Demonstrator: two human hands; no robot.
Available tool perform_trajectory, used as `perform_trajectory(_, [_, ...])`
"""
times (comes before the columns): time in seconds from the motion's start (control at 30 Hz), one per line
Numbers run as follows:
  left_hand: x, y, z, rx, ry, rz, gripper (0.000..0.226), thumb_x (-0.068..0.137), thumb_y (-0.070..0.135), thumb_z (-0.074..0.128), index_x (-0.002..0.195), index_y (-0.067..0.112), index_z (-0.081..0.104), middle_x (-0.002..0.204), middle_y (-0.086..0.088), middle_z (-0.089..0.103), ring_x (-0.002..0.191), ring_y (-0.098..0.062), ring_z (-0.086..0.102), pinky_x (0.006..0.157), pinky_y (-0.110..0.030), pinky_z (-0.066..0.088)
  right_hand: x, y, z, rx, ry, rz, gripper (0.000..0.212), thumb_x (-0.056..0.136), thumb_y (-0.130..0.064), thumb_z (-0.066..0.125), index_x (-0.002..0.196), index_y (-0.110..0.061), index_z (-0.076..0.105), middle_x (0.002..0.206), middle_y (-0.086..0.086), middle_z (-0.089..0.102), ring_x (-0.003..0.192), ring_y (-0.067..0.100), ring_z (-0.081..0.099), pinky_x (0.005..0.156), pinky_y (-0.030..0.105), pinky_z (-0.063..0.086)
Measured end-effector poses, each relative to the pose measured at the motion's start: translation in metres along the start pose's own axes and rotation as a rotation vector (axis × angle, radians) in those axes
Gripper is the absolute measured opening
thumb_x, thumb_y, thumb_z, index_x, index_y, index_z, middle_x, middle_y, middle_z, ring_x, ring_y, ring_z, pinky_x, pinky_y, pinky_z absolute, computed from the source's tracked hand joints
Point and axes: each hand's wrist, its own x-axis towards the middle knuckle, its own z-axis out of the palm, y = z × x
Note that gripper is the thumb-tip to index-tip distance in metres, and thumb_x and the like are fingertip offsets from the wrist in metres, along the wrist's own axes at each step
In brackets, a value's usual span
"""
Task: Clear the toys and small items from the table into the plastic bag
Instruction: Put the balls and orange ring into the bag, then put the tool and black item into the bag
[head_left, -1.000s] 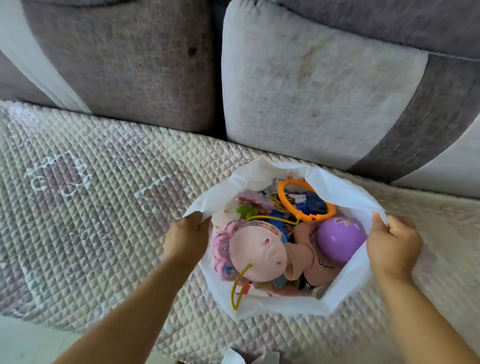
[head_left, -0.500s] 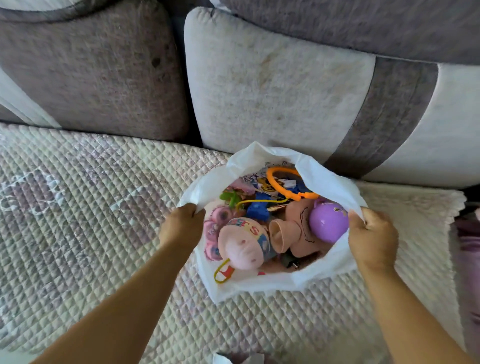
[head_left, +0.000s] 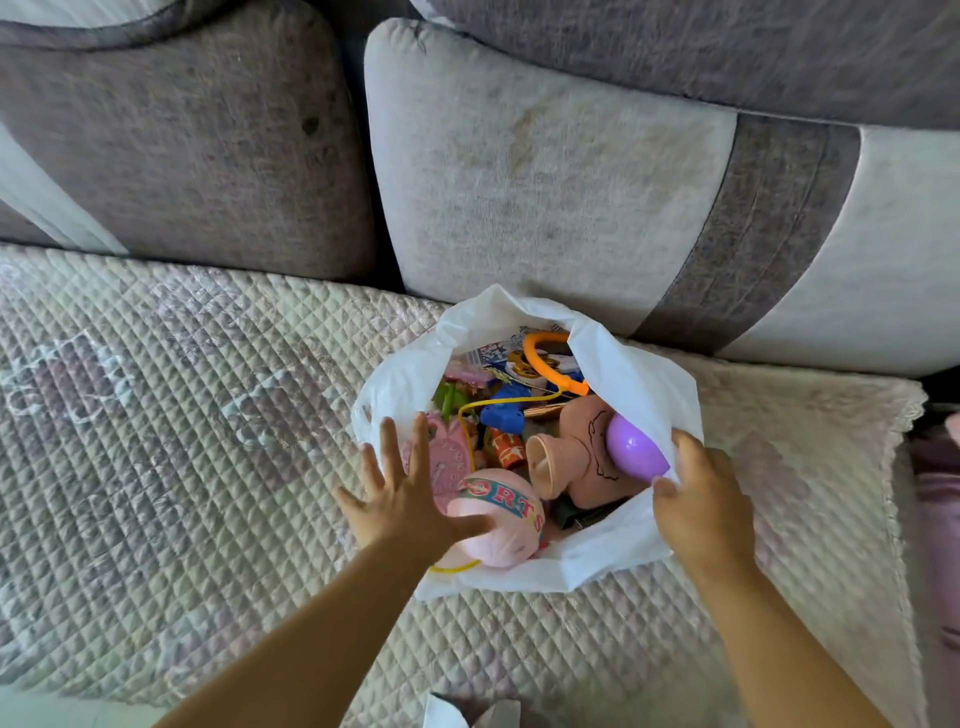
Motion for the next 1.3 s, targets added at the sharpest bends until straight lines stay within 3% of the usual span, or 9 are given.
perform_trajectory(0.17, [-0.010, -0.005, -0.004, -0.172, 0.157, 0.053, 0.122, 0.061, 0.079, 0.058, 0.140, 0.040, -0.027, 0.153, 0.005, -0.028, 0.145, -0.023, -0.007, 0.115, -0.051, 0.011, -0.005, -0.005, -0.005, -0.007, 0.092, -0.048, 0.052, 0.078, -0.016, 0.069, 0.126, -0.009, 0.050, 0.129, 0.020, 0.046, 0.113, 0.042, 0.045, 0.093, 0.050, 0.039])
perform_trajectory(0.33, [-0.031, -0.025, -0.022, -0.286, 0.279, 0.092, 0.074, 0.086, 0.053, 0.052, 0.147, 0.031, 0.017, 0.157, 0.001, 0.006, 0.141, -0.023, 0.023, 0.108, -0.044, 0.033, -0.032, -0.024, -0.011, 0.045, 0.168, -0.178, 0.055, 0.074, -0.013, 0.074, 0.124, -0.001, 0.053, 0.136, 0.029, 0.042, 0.123, 0.046, 0.040, 0.100, 0.055, 0.032])
perform_trajectory(0.47, [-0.062, -0.050, -0.036, -0.456, 0.266, 0.005, 0.041, 0.091, 0.043, 0.051, 0.128, 0.026, 0.051, 0.114, 0.005, 0.062, 0.105, -0.018, 0.059, 0.085, -0.032, 0.049, -0.064, -0.050, -0.015, 0.143, 0.105, -0.372, 0.044, 0.076, -0.011, 0.073, 0.117, 0.000, 0.058, 0.117, 0.019, 0.061, 0.108, 0.038, 0.054, 0.091, 0.046, 0.045])
perform_trajectory(0.57, [-0.095, -0.082, -0.041, -0.496, 0.284, -0.008, 0.029, 0.091, 0.042, 0.051, 0.114, 0.026, 0.061, 0.079, 0.013, 0.061, 0.078, -0.013, 0.061, 0.071, -0.028, 0.051, -0.095, -0.076, -0.017, 0.222, -0.009, -0.517, 0.035, 0.078, -0.010, 0.070, 0.112, -0.005, 0.062, 0.106, 0.010, 0.067, 0.100, 0.031, 0.060, 0.086, 0.037, 0.048])
perform_trajectory(0.7, [-0.145, -0.132, -0.038, -0.483, 0.319, -0.031, 0.022, 0.091, 0.044, 0.050, 0.102, 0.029, 0.062, 0.070, 0.015, 0.059, 0.061, -0.004, 0.055, 0.058, -0.023, 0.046, -0.143, -0.109, -0.016, 0.240, -0.182, -0.656, 0.027, 0.083, -0.017, 0.065, 0.108, -0.011, 0.064, 0.103, 0.004, 0.068, 0.097, 0.021, 0.061, 0.082, 0.027, 0.045])
perform_trajectory(0.9, [-0.235, -0.230, -0.008, -0.568, 0.345, -0.143, 0.019, 0.091, 0.040, 0.049, 0.079, 0.030, 0.059, 0.068, 0.009, 0.059, 0.064, -0.014, 0.056, 0.060, -0.028, 0.047, -0.247, -0.159, 0.000, 0.199, -0.349, -0.929, 0.011, 0.085, -0.024, 0.063, 0.092, -0.016, 0.064, 0.077, -0.009, 0.059, 0.074, 0.007, 0.053, 0.065, 0.013, 0.039])
perform_trajectory(1.0, [-0.285, -0.281, 0.019, -0.565, 0.371, -0.244, 0.018, 0.091, 0.044, 0.049, 0.084, 0.032, 0.060, 0.068, 0.011, 0.058, 0.063, -0.009, 0.053, 0.056, -0.024, 0.043, -0.309, -0.178, 0.018, 0.128, -0.421, -1.026, 0.014, 0.085, -0.031, 0.060, 0.091, -0.019, 0.062, 0.073, -0.010, 0.055, 0.073, 0.006, 0.051, 0.069, 0.019, 0.041])
perform_trajectory(1.13, [-0.358, -0.355, 0.061, -0.722, 0.361, -0.338, 0.016, 0.092, 0.045, 0.048, 0.092, 0.035, 0.061, 0.077, 0.012, 0.065, 0.072, -0.006, 0.058, 0.069, -0.026, 0.050, -0.395, -0.204, 0.046, 0.070, -0.473, -1.105, 0.014, 0.085, -0.032, 0.060, 0.092, -0.020, 0.062, 0.077, -0.007, 0.061, 0.078, 0.008, 0.055, 0.073, 0.023, 0.044])
perform_trajectory(1.3, [-0.450, -0.446, 0.117, -0.875, 0.454, -0.501, 0.015, 0.091, 0.044, 0.050, 0.091, 0.034, 0.061, 0.075, 0.014, 0.061, 0.069, -0.003, 0.056, 0.060, -0.022, 0.044, -0.505, -0.238, 0.092, -0.024, -0.538, -1.251, 0.012, 0.085, -0.031, 0.061, 0.091, -0.021, 0.061, 0.077, -0.003, 0.062, 0.073, 0.010, 0.055, 0.069, 0.024, 0.040])
